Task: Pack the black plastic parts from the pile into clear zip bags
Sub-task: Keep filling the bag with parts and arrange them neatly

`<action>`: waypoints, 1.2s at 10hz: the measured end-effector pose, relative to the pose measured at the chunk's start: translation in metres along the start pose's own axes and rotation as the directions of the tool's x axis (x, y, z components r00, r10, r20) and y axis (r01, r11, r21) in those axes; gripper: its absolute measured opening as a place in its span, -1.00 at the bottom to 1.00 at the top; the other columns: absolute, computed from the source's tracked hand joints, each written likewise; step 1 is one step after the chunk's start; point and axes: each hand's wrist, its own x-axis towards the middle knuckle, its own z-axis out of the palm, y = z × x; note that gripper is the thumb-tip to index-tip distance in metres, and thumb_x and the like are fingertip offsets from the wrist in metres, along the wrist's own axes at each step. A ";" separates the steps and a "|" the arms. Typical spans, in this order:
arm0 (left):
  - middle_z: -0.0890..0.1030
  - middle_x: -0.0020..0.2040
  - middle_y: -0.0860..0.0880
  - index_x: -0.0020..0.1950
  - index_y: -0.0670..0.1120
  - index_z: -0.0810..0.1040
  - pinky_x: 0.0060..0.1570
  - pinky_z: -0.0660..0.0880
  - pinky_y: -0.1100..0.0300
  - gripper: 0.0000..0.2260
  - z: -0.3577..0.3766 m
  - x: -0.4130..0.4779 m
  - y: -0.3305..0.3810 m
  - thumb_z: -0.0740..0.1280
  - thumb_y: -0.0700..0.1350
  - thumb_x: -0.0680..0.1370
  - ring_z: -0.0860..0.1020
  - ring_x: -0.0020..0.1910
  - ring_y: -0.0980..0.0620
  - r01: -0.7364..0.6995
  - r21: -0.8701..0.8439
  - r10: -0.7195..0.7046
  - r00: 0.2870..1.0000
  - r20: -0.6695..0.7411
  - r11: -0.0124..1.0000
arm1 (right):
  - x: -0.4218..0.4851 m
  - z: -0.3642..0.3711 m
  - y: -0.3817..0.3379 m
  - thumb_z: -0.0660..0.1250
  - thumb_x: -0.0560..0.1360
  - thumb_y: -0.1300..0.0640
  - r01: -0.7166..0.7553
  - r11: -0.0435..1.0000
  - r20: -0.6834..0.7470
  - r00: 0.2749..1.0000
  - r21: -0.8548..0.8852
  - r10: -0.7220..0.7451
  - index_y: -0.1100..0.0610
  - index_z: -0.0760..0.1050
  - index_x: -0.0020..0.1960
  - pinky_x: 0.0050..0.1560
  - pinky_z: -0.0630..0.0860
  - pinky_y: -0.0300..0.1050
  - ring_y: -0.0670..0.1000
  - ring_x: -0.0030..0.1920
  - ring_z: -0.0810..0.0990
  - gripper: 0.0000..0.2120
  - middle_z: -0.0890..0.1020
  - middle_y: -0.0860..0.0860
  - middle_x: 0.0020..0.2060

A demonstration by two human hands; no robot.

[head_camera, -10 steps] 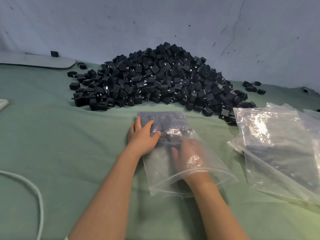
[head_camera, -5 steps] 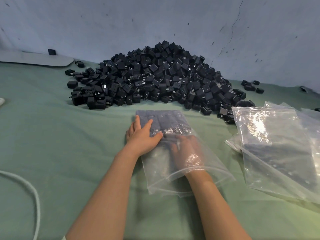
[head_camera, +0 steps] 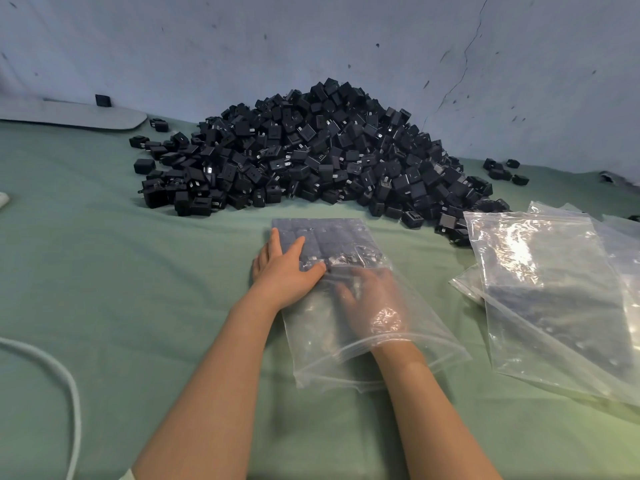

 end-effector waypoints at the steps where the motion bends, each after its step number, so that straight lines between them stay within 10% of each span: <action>1: -0.22 0.56 -0.08 0.54 0.12 0.07 0.48 -0.09 -0.01 -0.36 0.000 0.000 0.000 0.19 0.26 0.53 -0.12 0.54 -0.11 -0.002 0.000 0.002 1.000 -0.002 1.000 | -0.001 0.001 0.000 0.22 0.47 -0.14 0.000 0.999 -0.014 1.000 0.044 0.001 -0.21 0.53 0.20 0.17 0.51 -0.05 0.00 0.09 0.59 -0.68 0.58 0.00 0.16; 11: -0.20 0.56 -0.05 0.54 0.05 0.07 0.49 0.00 -0.02 -0.29 0.000 0.000 -0.001 0.30 0.20 0.49 -0.02 0.53 -0.13 0.006 -0.117 -0.011 0.999 -0.042 0.993 | -0.013 -0.013 -0.013 0.13 0.62 0.08 -0.067 0.976 0.068 0.994 -0.210 0.083 0.14 0.39 0.32 0.15 0.41 -0.08 0.15 0.22 0.48 -0.69 0.48 0.15 0.24; 12: -0.24 0.55 -0.06 0.56 -0.01 0.02 0.48 0.05 0.02 -0.21 -0.002 0.001 -0.001 0.37 0.15 0.47 -0.01 0.54 -0.08 0.009 -0.225 -0.022 0.998 -0.054 0.974 | -0.089 -0.059 -0.016 0.11 0.62 0.13 0.282 0.944 0.322 0.922 -0.172 -0.217 0.10 0.43 0.27 0.22 0.37 -0.14 0.06 0.24 0.47 -0.73 0.51 0.04 0.23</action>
